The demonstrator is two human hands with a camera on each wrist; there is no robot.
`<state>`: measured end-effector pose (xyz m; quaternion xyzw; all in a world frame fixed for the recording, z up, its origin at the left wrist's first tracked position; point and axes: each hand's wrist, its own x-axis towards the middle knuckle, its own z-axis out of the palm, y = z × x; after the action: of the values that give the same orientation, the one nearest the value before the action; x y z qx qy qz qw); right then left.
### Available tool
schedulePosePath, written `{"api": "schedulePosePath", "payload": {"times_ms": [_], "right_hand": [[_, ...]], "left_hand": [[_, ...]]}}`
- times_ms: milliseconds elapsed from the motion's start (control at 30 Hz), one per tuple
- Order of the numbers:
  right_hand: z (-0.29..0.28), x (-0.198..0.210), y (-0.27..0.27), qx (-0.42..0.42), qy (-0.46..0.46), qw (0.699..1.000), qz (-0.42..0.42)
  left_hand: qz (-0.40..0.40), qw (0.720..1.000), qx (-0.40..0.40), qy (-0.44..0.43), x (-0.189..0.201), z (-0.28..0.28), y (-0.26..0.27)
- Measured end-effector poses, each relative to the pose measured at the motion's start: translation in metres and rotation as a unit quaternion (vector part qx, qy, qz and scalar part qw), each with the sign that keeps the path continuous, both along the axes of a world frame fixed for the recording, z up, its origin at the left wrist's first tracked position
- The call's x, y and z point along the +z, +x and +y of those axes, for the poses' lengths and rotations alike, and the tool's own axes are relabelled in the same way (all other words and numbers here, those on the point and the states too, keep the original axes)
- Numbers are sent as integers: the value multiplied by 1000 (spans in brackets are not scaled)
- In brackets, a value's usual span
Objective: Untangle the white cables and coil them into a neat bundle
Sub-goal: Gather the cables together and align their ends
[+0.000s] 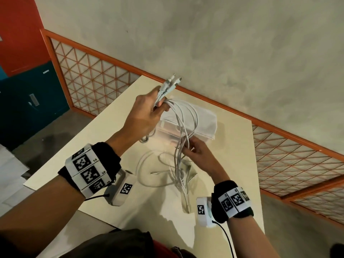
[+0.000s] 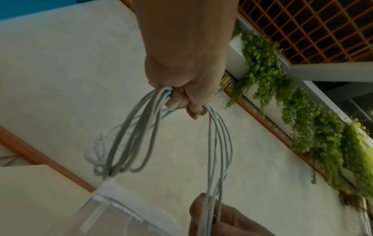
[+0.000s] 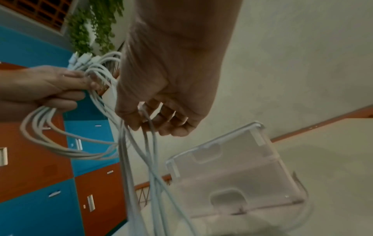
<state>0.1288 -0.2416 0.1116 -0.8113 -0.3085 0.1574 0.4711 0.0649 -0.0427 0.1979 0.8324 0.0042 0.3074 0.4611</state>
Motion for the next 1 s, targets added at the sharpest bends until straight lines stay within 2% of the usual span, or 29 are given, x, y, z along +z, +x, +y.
{"api": "schedulePosePath", "payload": {"times_ms": [67,200,300,400,500,600,767,900,933,1000], "right_hand": [[2,-9,-3,-14,-14,1000,14],[-4,-14,0,-58,20,997,43],[-14,-9,9,-73,34,996,-29],[-25,-5,15,-78,-18,993,-86],[-31,-15,16,-62,-79,992,-82],[-41,-35,16,-54,-162,981,-96],[-60,-70,9,-76,-230,968,-67],[-66,-82,14,-147,-323,934,-34],[-67,-82,15,-150,-327,933,-29],[-64,-75,10,-130,-289,948,-4]], "left_hand": [[6,1000,-1,14,-5,-2,-5],[6,1000,9,-24,-10,9,-6],[17,999,44,-19,-11,23,-4],[15,997,74,-19,-8,30,-4],[47,995,84,16,-7,27,-5],[38,997,71,-11,-7,26,-5],[50,996,71,32,-7,27,-5],[31,998,55,18,-14,19,-5],[23,998,57,8,-14,19,-4],[6,998,63,-6,-12,21,-3]]}}
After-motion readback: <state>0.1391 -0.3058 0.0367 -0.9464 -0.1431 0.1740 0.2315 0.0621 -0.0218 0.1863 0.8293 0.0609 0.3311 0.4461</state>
